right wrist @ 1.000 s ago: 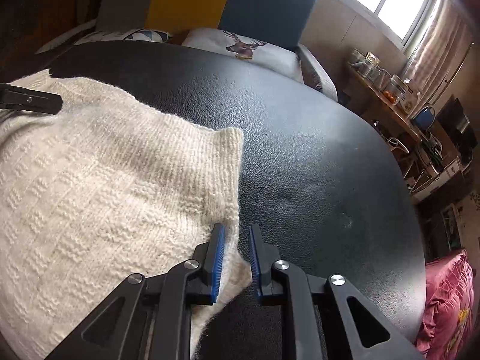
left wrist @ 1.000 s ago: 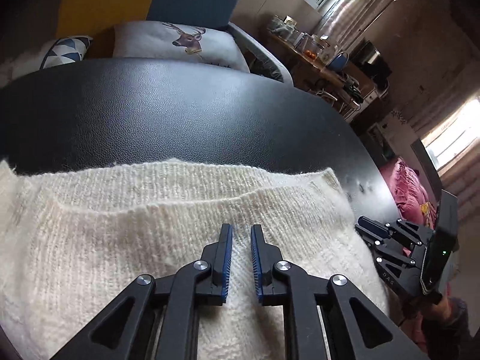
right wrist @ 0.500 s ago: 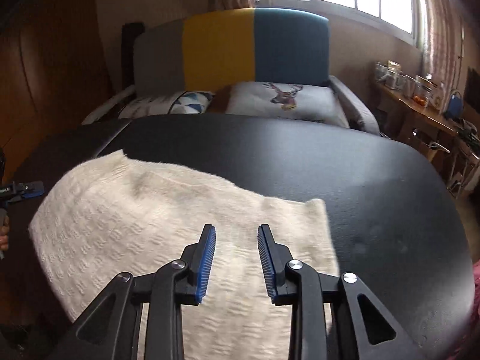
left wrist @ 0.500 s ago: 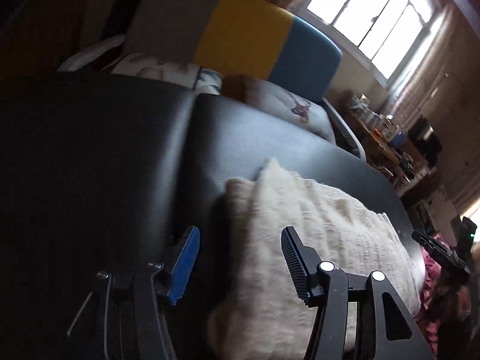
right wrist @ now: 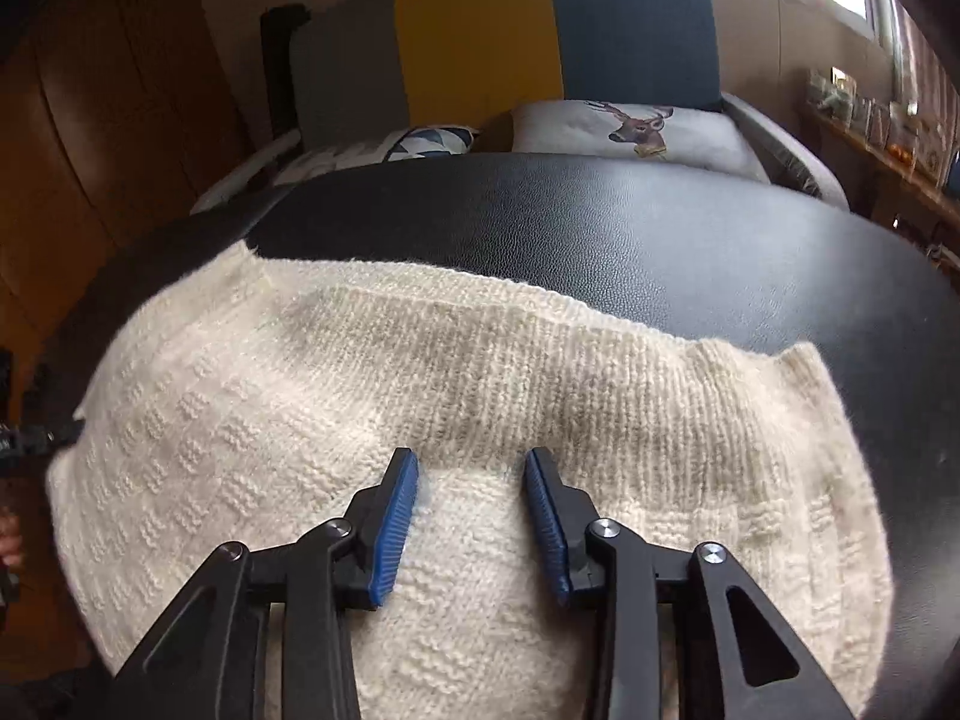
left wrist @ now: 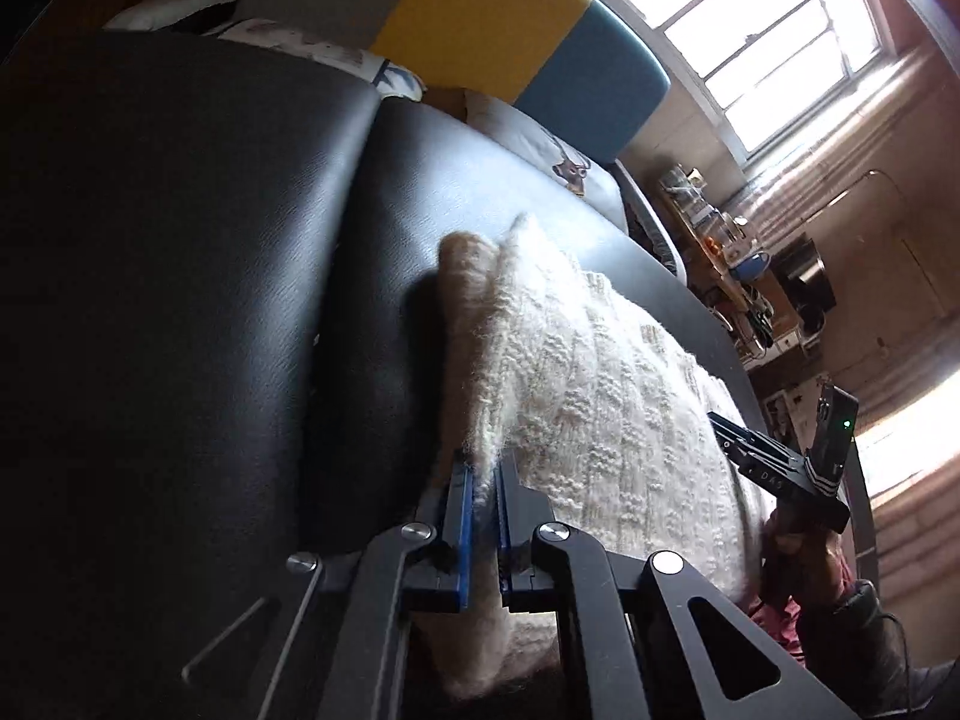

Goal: Fold clothes

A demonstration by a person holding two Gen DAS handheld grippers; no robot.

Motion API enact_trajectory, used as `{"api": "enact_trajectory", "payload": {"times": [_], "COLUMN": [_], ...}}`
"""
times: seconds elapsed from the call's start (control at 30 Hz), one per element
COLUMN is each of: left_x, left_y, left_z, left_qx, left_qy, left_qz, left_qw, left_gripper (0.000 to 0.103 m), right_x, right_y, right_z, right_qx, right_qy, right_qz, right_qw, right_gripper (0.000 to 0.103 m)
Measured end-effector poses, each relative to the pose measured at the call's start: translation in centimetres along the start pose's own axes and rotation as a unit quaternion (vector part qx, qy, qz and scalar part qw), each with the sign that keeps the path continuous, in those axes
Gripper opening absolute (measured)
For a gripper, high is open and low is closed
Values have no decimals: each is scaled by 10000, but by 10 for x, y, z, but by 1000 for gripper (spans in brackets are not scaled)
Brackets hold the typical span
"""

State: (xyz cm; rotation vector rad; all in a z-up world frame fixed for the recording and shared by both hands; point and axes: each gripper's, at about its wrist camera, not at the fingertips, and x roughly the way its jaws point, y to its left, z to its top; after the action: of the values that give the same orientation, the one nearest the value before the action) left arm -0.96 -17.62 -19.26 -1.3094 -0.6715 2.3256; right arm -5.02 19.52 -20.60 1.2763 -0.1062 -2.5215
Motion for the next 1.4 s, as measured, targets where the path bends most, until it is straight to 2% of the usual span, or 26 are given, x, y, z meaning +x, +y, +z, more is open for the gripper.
{"api": "enact_trajectory", "payload": {"times": [0.07,0.1,0.17,0.2,0.23,0.3,0.33,0.43,0.53,0.57,0.6,0.67,0.7,0.73,0.77,0.83,0.97,1.03,1.23,1.4], "left_x": [-6,-9,-13,-15,-17,-13,-7,15,42,49,49,55,57,60,66,65,53,45,20,-2], "left_y": [1,0,0,1,5,12,14,20,16,11,4,-9,-11,-14,-14,-13,-11,-11,-4,9], "left_z": [-9,-9,0,6,14,32,41,64,77,78,78,78,78,78,78,75,66,63,63,72], "left_qx": [-29,-44,-48,-83,-197,-419,-473,-601,-536,-403,-187,162,245,296,218,62,-186,-248,-109,-109], "left_qy": [-103,-162,-326,-449,-570,-581,-494,-125,363,446,340,499,476,524,644,576,405,277,242,92], "left_qz": [-157,-176,-116,-55,-80,-328,-418,-994,-986,-868,-815,-734,-619,-552,-488,-501,-417,-421,-201,100], "left_qw": [9998,9997,9994,9989,9981,9969,9968,9931,9930,9944,9959,9959,9966,9967,9965,9971,9981,9984,9994,9998], "left_gripper": [7,12,38,65,78,80,80,80,80,80,80,79,69,39,28,24,19,18,18,18], "right_x": [-1,-1,-3,-3,-4,-5,-6,-6,-5,-5,-5,-5,-4,-5,-5,-6,-7,-13,-59,-62], "right_y": [-11,-12,-11,-11,-11,-11,-11,-15,-20,-21,-22,-23,-24,-24,-24,-24,-25,-20,-28,-29], "right_z": [1,1,1,0,-1,-1,-1,0,2,3,3,3,3,2,2,1,3,8,6,-9], "right_qx": [256,283,286,284,283,295,308,379,456,480,501,533,547,558,570,584,617,384,-502,-1038], "right_qy": [3,-6,-12,-29,-47,-70,-80,-102,-120,-128,-134,-145,-152,-162,-171,-181,-105,135,456,851], "right_qz": [286,339,363,362,362,374,396,485,578,606,629,659,669,675,681,703,744,846,624,690], "right_qw": [9993,9990,9989,9989,9989,9988,9987,9981,9972,9969,9967,9963,9961,9960,9959,9957,9953,9956,9957,9886], "right_gripper": [37,37,37,37,38,38,39,39,39,39,39,39,39,39,39,39,39,39,39,39]}}
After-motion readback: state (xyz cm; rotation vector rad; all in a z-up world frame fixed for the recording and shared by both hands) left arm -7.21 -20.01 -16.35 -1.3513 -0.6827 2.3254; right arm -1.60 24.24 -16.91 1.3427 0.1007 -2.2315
